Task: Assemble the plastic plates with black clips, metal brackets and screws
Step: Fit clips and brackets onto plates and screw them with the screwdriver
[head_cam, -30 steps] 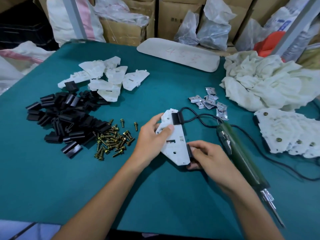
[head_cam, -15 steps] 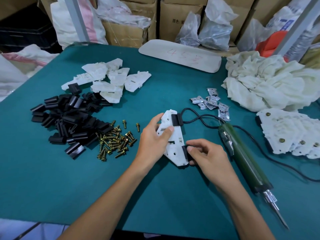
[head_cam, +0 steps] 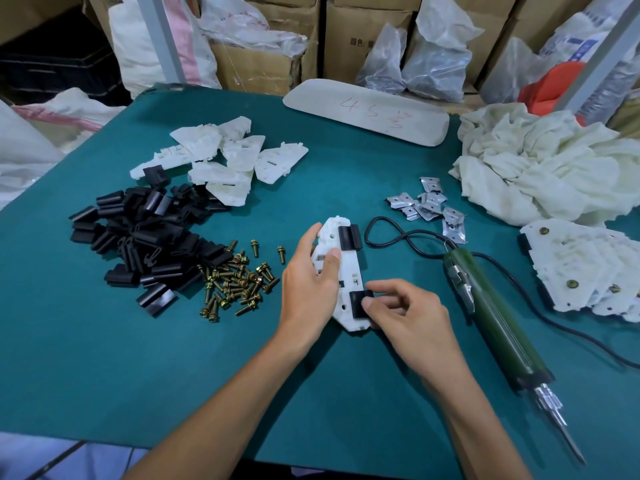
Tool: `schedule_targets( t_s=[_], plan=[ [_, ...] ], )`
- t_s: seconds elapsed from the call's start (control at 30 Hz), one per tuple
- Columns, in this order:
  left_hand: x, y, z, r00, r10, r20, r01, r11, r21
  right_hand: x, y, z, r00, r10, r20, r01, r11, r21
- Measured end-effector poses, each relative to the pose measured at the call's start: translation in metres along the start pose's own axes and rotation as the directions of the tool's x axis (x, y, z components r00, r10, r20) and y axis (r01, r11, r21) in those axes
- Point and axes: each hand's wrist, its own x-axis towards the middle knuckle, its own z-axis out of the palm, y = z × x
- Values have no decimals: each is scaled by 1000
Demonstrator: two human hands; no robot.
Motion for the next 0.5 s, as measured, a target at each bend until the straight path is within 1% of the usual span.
schedule_targets(
  t_s=[0.07, 0.13, 0.17, 0.23, 0.3, 0.33, 0.37, 0.43, 0.5],
  plan=[
    [-1, -1, 2, 1000, 9, 15, -9, 1000, 28, 1, 1, -2, 1000, 14, 8, -15, 1000, 15],
    [-1, 2, 4, 998, 4, 65, -9, 997, 72, 4, 3, -4, 999, 36, -19, -35, 999, 27],
    [-1, 5, 4, 994, 10, 107, -24, 991, 128, 4, 3, -6, 999, 46, -29, -45, 998, 33],
    [3, 11, -2, 982, 77, 173, -126, 948, 293, 4, 5, -9, 998, 51, -31, -51, 999, 9],
    [12, 15, -19, 966, 207, 157, -256, 854, 453, 3, 7, -12, 998, 53, -16, -53, 998, -37],
    [19, 17, -30, 958, 254, 137, -287, 791, 541, 4, 7, -14, 999, 46, -3, -46, 997, -66],
    [26, 17, -42, 955, 270, 125, -286, 718, 634, 5, 7, -16, 999, 34, 12, -33, 994, -102],
    [37, 15, -65, 970, 215, 110, -217, 580, 785, 9, 6, -23, 999, 12, 32, -6, 985, -175],
    [44, 11, -81, 986, 129, 109, -159, 486, 859, 14, 5, -28, 999, -19, 25, 24, 980, -199]
  ],
)
